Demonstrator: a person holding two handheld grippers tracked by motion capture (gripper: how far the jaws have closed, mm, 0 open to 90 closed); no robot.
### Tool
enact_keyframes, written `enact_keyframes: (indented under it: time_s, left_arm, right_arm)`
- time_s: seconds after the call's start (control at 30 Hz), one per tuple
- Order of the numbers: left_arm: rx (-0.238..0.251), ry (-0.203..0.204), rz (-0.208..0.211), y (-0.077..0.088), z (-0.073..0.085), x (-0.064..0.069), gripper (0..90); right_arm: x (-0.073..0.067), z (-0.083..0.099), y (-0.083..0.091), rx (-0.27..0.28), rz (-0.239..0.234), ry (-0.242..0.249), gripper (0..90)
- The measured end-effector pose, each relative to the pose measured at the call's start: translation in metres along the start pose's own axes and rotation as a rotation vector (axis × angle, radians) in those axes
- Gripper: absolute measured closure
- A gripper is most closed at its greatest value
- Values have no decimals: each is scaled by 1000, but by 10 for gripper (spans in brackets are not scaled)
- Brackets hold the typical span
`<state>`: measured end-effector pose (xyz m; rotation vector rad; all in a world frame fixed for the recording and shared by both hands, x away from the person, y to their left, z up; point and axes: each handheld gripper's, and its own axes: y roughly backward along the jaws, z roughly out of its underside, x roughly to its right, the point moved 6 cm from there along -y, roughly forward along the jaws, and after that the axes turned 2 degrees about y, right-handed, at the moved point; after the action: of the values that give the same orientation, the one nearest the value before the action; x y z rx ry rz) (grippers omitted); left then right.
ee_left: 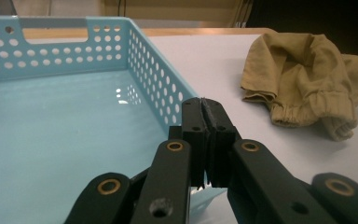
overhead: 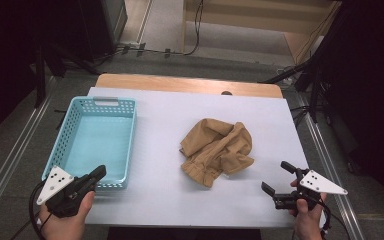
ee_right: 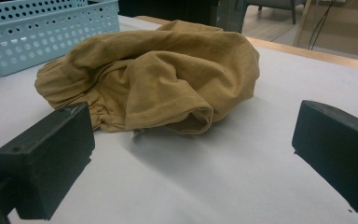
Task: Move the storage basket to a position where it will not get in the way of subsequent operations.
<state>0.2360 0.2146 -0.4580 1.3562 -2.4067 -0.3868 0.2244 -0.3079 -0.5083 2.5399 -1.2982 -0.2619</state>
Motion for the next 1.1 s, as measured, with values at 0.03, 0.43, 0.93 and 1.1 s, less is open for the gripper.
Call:
enact_keyframes:
  time_s: [0.03,0.43,0.93,1.1]
  left_arm:
    - [-1,1,-3,1,1,-1,895]
    - [-9,26,-13,23,20,-9,899]
    - [-45,77,-20,23,52,-23,899]
    - [-54,100,-32,21,63,-35,899]
  right_arm:
    - [0,0,0,0,0,0,0]
    - [0,0,0,-3,0,-1,0]
    - [-1,1,-2,-8,-1,-4,0]
    - [-1,1,-2,-10,15,10,0]
